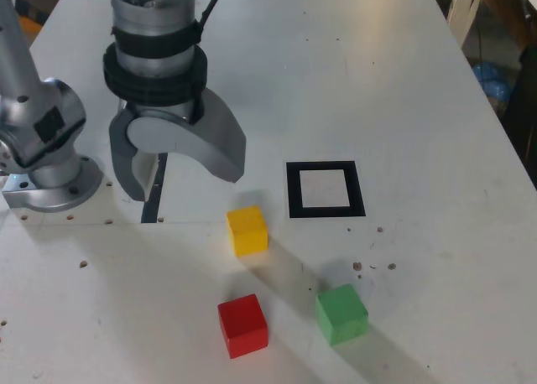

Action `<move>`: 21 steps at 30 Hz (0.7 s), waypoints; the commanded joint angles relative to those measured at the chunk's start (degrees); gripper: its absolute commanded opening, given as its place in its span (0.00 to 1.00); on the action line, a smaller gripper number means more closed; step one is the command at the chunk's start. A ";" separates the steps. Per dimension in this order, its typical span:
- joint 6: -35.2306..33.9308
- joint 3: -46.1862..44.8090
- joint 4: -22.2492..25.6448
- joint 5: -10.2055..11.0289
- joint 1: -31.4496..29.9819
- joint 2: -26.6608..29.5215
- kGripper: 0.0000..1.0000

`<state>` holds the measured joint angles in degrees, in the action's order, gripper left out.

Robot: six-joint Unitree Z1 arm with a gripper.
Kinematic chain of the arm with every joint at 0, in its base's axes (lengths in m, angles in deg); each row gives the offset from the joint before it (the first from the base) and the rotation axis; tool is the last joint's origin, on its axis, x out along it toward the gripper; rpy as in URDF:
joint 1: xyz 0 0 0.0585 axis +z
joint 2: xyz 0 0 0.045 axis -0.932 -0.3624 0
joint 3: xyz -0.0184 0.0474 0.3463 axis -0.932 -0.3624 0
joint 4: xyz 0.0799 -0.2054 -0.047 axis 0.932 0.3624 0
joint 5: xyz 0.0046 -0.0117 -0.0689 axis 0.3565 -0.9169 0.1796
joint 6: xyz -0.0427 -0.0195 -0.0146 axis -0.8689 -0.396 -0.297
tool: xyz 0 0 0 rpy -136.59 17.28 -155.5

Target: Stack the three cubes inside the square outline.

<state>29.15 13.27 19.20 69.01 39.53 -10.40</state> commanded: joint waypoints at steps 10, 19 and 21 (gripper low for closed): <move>-5.43 6.73 1.91 -0.86 -5.42 -4.62 0.94; -8.91 16.45 5.51 -1.74 -11.08 -10.99 0.93; -9.39 17.68 5.75 -2.27 -11.91 -12.01 0.93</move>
<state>19.99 30.18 24.71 67.07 28.09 -21.79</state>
